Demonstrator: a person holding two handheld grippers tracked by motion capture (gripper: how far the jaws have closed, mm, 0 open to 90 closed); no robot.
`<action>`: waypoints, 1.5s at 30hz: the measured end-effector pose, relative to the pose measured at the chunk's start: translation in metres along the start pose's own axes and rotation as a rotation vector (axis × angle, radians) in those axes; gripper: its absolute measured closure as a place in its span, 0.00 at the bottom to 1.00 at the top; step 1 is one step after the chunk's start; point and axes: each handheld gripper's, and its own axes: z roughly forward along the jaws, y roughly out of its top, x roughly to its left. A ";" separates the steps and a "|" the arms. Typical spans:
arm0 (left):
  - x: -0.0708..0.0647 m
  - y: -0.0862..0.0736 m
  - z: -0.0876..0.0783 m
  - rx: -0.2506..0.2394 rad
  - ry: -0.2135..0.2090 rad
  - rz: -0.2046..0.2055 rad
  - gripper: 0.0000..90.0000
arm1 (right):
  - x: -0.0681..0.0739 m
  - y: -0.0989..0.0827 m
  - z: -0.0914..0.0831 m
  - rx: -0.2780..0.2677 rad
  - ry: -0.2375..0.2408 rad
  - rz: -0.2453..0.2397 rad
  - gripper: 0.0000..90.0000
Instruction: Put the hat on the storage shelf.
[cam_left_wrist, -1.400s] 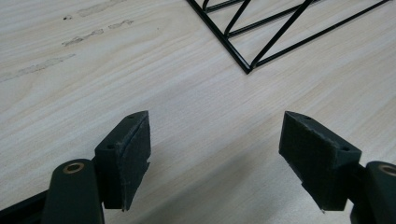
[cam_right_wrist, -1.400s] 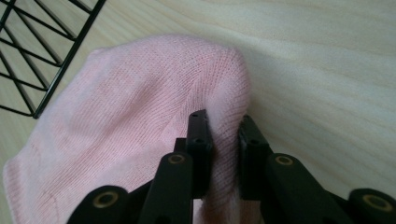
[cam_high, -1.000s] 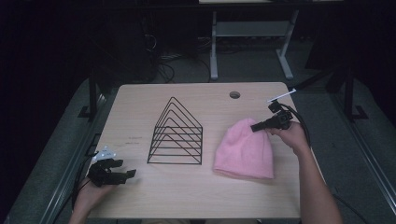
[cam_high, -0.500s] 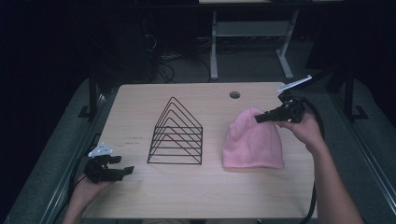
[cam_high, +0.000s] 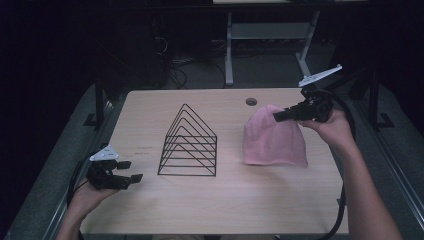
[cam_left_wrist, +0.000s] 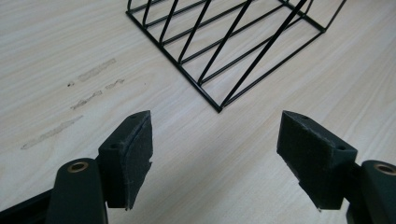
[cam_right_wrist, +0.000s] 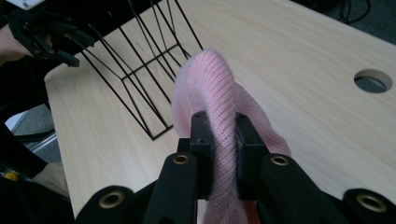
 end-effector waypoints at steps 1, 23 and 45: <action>0.001 0.002 -0.001 0.001 -0.002 0.006 0.30 | 0.002 0.003 -0.001 -0.003 0.002 -0.007 0.90; 0.003 0.028 -0.015 0.004 -0.061 0.036 0.29 | 0.043 0.062 -0.012 -0.053 0.016 -0.098 0.90; -0.005 0.089 -0.043 -0.033 -0.109 0.119 0.25 | 0.096 0.133 -0.011 -0.102 0.068 -0.215 0.90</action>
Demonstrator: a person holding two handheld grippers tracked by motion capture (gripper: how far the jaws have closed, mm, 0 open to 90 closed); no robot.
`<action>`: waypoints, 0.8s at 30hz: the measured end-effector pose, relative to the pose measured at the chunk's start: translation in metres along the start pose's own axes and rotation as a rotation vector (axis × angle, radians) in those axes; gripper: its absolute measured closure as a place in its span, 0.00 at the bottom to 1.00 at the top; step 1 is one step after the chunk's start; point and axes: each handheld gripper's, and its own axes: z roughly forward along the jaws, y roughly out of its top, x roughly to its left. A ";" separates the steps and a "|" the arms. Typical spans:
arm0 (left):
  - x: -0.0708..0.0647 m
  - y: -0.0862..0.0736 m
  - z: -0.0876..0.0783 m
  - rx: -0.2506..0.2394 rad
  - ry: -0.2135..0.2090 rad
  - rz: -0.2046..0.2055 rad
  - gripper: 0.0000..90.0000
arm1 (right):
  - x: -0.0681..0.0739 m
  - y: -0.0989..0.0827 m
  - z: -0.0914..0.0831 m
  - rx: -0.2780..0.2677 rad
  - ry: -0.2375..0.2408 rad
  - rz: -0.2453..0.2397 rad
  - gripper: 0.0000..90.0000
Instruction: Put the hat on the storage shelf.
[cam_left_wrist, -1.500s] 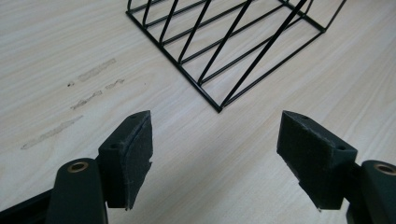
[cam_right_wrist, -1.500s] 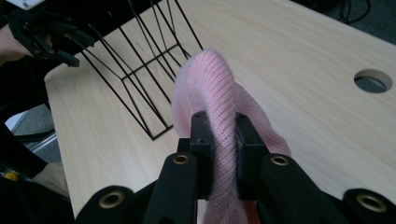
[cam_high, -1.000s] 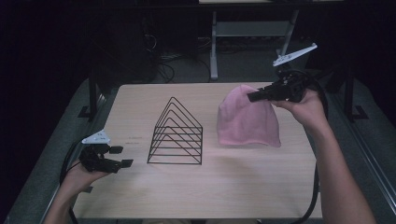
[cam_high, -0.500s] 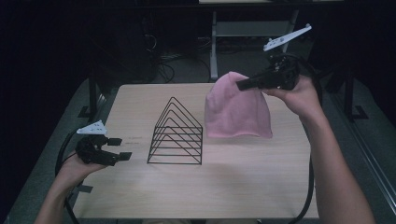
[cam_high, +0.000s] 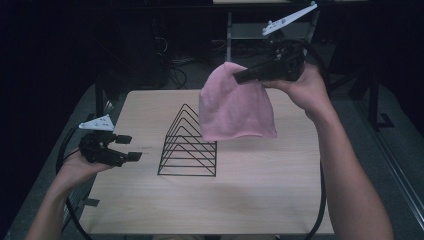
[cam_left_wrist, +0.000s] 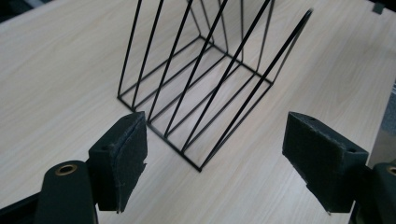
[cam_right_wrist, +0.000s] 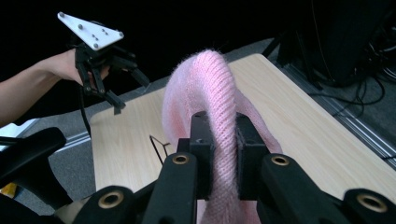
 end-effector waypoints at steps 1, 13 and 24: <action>0.000 0.002 -0.001 -0.003 -0.004 0.005 0.25 | 0.001 0.003 0.001 -0.001 0.003 -0.006 0.90; -0.006 0.026 -0.002 -0.003 -0.018 0.045 0.24 | 0.010 0.027 0.014 -0.022 0.029 -0.032 0.89; -0.009 0.037 -0.002 -0.013 -0.021 0.059 0.22 | 0.022 0.045 0.030 -0.012 0.058 -0.061 0.89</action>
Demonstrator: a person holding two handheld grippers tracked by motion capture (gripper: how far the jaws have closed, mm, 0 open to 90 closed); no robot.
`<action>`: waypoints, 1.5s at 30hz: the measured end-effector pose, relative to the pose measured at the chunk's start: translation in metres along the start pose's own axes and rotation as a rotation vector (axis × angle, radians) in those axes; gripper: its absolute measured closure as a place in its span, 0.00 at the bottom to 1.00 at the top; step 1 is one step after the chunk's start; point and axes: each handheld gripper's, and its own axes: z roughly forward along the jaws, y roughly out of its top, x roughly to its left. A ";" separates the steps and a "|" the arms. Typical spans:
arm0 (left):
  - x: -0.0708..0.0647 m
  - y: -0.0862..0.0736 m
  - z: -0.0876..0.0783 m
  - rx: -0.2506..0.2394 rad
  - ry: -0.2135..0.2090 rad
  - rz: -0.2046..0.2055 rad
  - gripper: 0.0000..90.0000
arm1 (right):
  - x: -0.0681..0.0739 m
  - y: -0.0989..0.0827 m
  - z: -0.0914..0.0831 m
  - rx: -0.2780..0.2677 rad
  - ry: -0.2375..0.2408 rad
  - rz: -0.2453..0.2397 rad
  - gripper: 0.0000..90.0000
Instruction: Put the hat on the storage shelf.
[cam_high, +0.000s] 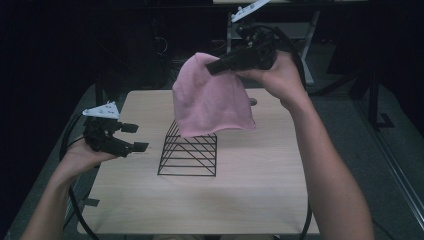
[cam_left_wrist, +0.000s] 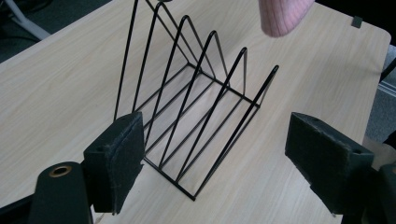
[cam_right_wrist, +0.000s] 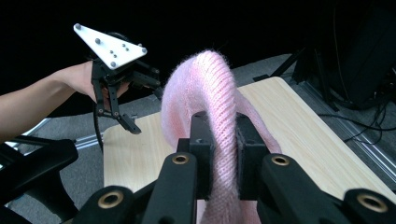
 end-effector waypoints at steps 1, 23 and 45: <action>0.000 0.000 0.000 0.000 0.000 0.000 0.22 | 0.000 0.000 0.000 0.000 0.000 0.000 0.89; -0.001 0.011 -0.005 -0.068 -0.056 0.018 0.40 | 0.011 0.029 0.055 0.014 0.094 -0.063 0.89; 0.017 0.011 0.011 0.011 -0.150 -0.026 0.92 | 0.019 0.036 0.084 0.048 0.100 -0.088 0.89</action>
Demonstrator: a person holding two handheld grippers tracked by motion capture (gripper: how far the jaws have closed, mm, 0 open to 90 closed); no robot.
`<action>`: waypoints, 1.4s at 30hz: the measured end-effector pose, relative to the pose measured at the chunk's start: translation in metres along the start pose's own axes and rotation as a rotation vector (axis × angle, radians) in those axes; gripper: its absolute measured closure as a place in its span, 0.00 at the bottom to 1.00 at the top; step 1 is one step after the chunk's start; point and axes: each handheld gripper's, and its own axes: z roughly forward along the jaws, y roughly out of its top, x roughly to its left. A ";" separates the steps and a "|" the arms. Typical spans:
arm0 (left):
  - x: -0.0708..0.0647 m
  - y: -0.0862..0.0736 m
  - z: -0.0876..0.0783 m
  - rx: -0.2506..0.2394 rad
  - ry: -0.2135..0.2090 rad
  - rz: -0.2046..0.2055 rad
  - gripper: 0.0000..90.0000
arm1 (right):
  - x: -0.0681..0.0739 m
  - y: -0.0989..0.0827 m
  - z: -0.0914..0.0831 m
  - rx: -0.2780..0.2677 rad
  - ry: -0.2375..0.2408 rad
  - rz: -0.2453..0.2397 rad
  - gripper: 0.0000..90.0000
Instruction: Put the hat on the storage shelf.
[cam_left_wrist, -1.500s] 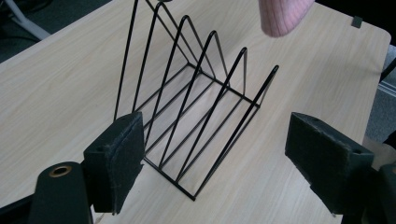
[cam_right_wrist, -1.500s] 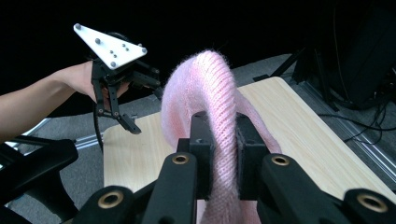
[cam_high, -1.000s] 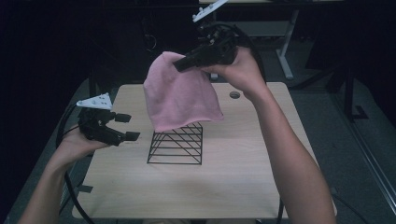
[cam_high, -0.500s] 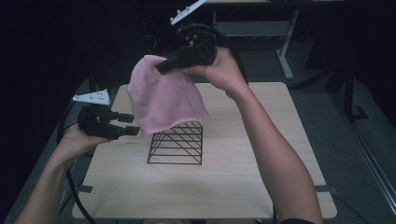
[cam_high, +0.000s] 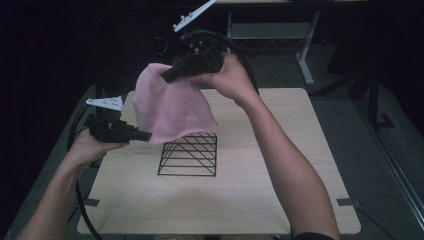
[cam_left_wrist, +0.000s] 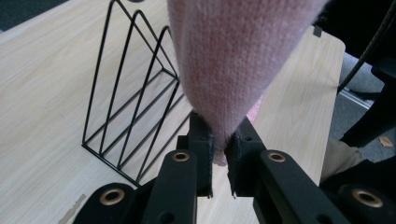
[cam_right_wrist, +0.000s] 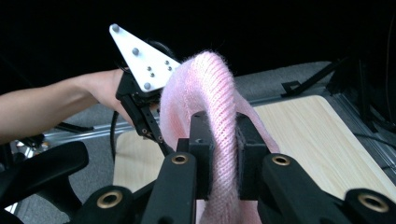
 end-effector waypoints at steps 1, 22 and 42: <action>0.001 0.000 0.001 0.008 -0.004 0.008 0.92 | -0.001 -0.001 0.000 0.001 -0.003 0.000 0.89; 0.003 0.009 0.030 0.076 0.063 0.037 0.93 | -0.019 -0.044 -0.011 0.005 -0.045 0.055 0.88; 0.002 -0.013 0.039 0.110 0.113 0.032 0.93 | -0.016 -0.072 0.007 -0.004 0.009 0.072 0.87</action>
